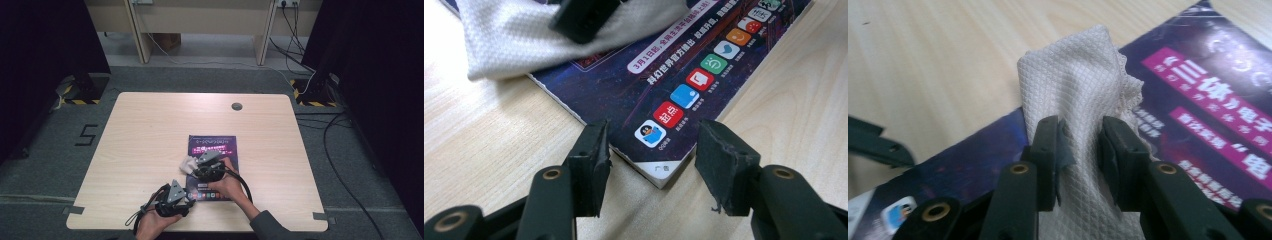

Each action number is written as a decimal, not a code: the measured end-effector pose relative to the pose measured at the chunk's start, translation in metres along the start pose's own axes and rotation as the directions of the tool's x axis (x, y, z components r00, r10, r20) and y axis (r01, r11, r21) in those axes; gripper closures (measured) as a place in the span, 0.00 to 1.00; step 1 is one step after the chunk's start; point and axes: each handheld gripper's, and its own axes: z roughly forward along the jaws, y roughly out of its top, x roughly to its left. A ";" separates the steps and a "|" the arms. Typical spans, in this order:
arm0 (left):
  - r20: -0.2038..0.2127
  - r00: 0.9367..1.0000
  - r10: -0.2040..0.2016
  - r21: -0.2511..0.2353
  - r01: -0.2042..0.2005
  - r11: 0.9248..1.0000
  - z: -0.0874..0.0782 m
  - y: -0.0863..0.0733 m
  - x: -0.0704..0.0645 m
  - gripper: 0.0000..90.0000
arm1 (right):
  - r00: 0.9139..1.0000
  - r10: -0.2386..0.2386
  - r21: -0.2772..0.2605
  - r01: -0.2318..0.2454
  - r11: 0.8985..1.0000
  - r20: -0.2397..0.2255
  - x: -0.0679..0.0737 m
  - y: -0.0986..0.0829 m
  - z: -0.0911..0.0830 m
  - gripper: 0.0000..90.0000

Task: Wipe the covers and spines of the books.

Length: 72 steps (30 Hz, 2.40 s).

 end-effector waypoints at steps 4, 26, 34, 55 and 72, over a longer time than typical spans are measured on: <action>0.017 0.999 -0.039 -0.020 0.039 0.999 -0.008 -0.003 0.004 0.46 | 1.000 -0.029 0.002 0.029 1.000 -0.003 0.009 -0.004 -0.005 0.77; -0.035 0.997 -0.069 -0.020 0.069 0.997 -0.023 -0.007 0.022 0.25 | 0.953 0.210 -0.016 -0.212 0.977 0.217 -0.090 -0.046 -0.045 0.76; -0.044 0.995 -0.091 -0.027 0.090 0.996 -0.025 -0.006 0.029 0.24 | 0.951 0.182 -0.007 -0.186 0.982 0.251 -0.089 -0.043 -0.043 0.78; -0.113 0.975 -0.189 -0.067 0.183 0.981 -0.035 -0.010 0.052 0.21 | 1.000 0.006 0.005 -0.006 1.000 0.028 -0.001 -0.015 -0.016 0.77; -0.157 0.956 -0.249 -0.086 0.238 0.967 -0.039 -0.013 0.066 0.20 | 0.994 0.038 0.009 -0.039 0.999 0.106 -0.021 -0.018 -0.019 0.75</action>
